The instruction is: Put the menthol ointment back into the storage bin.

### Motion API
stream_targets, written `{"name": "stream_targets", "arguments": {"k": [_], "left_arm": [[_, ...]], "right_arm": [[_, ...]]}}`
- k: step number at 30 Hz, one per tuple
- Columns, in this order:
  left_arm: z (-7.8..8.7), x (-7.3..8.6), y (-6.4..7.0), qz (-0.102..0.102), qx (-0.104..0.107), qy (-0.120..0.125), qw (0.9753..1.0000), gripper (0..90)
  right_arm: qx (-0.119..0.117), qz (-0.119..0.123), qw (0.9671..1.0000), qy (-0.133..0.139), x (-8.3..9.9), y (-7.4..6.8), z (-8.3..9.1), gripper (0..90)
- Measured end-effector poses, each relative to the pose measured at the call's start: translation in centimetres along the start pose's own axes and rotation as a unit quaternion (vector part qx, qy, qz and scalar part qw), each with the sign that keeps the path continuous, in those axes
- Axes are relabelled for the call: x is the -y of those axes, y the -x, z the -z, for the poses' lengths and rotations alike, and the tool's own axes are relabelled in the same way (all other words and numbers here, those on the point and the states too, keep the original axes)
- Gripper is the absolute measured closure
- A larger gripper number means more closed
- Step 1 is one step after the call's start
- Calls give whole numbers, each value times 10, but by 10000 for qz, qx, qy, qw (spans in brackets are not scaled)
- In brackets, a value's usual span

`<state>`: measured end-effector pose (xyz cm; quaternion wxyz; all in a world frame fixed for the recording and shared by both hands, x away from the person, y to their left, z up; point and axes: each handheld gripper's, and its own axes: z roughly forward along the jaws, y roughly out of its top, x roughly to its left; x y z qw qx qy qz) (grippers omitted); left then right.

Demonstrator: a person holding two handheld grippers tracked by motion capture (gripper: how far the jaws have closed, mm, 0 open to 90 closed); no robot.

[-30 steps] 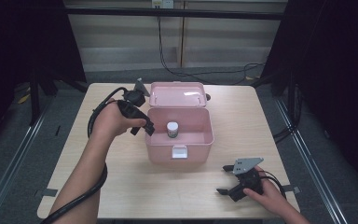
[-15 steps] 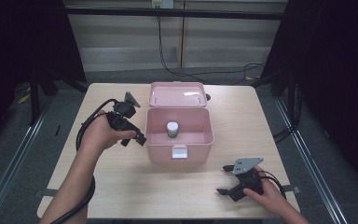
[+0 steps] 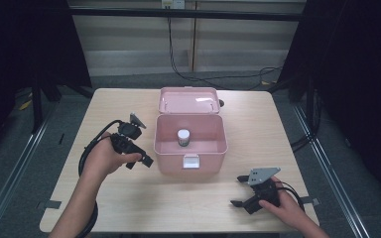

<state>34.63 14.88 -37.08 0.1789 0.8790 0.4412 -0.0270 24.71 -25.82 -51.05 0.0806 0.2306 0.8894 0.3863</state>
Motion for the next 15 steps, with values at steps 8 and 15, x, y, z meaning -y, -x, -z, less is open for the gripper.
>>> {"name": "stream_targets", "arguments": {"k": [8,15], "left_arm": [[-18,16,-7,87,92,44,9999,243],[-32,27,-12,142,142,75,9998,242]], "right_arm": [[1,2,10000,0,0,0,0,112],[0,1,10000,-1,0,0,0,112]]}}
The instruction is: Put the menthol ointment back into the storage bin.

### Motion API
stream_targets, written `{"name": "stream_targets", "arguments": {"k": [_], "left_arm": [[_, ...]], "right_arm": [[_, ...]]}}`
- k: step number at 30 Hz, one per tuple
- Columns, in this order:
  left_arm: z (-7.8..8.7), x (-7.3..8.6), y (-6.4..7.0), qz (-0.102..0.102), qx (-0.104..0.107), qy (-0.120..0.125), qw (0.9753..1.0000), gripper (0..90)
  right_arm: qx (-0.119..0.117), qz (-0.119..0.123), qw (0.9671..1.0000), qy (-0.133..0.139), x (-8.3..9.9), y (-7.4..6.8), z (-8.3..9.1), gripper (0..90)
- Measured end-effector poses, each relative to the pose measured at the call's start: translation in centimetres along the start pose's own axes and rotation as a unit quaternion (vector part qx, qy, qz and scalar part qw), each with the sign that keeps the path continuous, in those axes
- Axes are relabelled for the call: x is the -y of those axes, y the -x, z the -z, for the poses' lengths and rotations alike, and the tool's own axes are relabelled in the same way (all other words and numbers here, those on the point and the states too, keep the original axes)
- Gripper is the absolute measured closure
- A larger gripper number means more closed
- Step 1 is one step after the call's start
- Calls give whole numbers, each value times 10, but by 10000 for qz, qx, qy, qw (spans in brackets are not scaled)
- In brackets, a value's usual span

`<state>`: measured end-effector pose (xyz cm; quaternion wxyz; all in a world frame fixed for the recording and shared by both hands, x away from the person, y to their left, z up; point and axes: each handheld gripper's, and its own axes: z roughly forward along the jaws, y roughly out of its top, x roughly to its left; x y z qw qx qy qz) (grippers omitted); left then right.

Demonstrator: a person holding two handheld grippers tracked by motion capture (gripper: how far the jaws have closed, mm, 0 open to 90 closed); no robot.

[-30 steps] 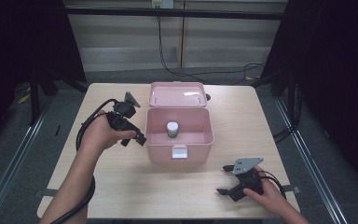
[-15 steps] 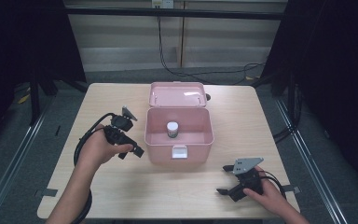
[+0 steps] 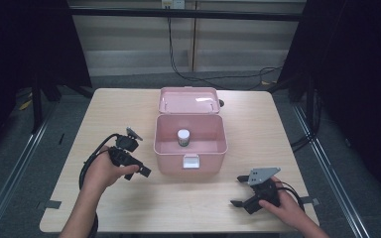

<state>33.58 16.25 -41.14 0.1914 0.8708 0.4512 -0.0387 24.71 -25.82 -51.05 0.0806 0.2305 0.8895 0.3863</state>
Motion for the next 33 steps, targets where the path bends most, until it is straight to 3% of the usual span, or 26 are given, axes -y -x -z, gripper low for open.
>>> {"name": "stream_targets", "arguments": {"k": [19,23,28,30,33], "left_arm": [[-41,37,-21,283,197,128,9993,243],[-44,40,-22,216,181,145,9995,243],[-49,44,-23,-8,85,506,9987,242],[-50,46,-23,-242,-43,638,9977,229],[-51,47,-24,-295,-17,759,9967,222]], "right_arm": [[0,1,10000,0,0,0,0,112],[0,-1,10000,0,0,0,0,112],[1,0,10000,0,0,0,0,112],[0,0,10000,0,0,0,0,112],[0,0,10000,1,0,0,0,112]]}}
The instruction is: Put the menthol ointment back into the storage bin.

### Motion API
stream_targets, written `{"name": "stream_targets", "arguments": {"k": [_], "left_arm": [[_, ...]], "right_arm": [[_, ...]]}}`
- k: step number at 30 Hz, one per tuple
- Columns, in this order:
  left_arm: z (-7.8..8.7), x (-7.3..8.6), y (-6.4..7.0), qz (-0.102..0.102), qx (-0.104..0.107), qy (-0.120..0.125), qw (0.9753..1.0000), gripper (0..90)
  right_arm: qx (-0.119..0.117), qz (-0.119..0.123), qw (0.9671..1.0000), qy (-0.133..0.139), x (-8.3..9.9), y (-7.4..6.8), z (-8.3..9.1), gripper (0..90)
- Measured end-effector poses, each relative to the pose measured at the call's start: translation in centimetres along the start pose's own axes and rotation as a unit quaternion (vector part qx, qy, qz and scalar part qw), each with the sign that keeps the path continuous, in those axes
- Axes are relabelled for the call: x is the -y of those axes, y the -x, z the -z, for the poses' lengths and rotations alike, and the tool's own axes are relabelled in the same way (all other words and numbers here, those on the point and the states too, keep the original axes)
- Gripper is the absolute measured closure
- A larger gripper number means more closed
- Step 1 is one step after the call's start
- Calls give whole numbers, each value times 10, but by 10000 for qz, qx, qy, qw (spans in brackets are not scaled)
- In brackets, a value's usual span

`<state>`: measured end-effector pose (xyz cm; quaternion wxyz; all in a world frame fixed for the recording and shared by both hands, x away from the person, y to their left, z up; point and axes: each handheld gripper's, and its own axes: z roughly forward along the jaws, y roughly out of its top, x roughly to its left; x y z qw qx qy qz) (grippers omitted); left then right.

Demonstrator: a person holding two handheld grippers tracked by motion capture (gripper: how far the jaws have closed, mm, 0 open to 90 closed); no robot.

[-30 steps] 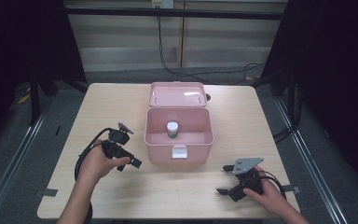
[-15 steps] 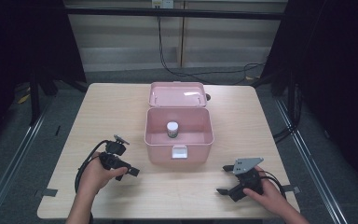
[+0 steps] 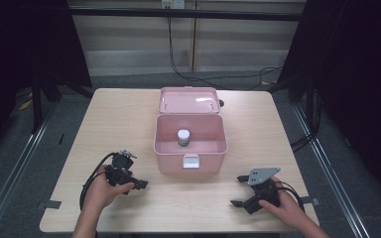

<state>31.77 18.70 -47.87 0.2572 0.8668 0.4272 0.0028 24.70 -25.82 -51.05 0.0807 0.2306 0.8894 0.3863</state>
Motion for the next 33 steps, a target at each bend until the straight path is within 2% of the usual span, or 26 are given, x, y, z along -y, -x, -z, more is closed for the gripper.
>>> {"name": "stream_targets", "arguments": {"k": [1,4,5,6,7,10,11,12,13,19,20,21,22,23,24,26,33], "left_arm": [[-1,1,0,-56,7,84,9999,196],[-1,3,0,-136,-9,133,9998,188],[-3,4,1,-272,-54,227,9994,184],[-3,4,1,-272,-54,227,9994,178],[-4,6,1,-414,-93,304,9986,166],[-5,7,2,-480,-136,323,9982,154],[-7,9,4,-596,-230,420,9971,149],[-7,9,4,-596,-230,420,9971,149],[-7,10,4,-684,-267,448,9963,150],[-7,14,2,-600,-264,614,9960,150],[-7,15,2,-668,-295,638,9953,150],[-8,16,2,-826,-395,696,9934,149],[-8,16,2,-826,-395,696,9934,149],[-9,19,2,-946,-438,768,9916,148],[-9,19,2,-946,-438,768,9916,148],[-11,21,2,-1009,-501,870,9898,145],[-11,24,3,-978,-492,952,9894,135]], "right_arm": [[0,0,10000,0,0,0,0,112],[0,1,10000,0,0,0,0,112],[0,2,10000,0,0,0,0,112],[0,2,10000,0,0,0,0,112],[0,0,10000,-1,0,0,0,112],[-1,0,10000,0,0,0,0,112],[-1,0,10000,0,0,0,0,112],[-1,0,10000,0,0,0,0,112],[0,0,10000,-1,0,0,0,112],[0,1,10000,-1,0,0,0,112],[0,1,10000,0,0,0,0,112],[-1,1,10000,0,0,0,0,112],[-1,1,10000,0,0,0,0,112],[0,4,10000,1,0,0,0,112],[0,4,10000,1,0,0,0,112],[1,1,10000,-1,0,0,0,112],[0,2,10000,0,0,0,0,112]]}}
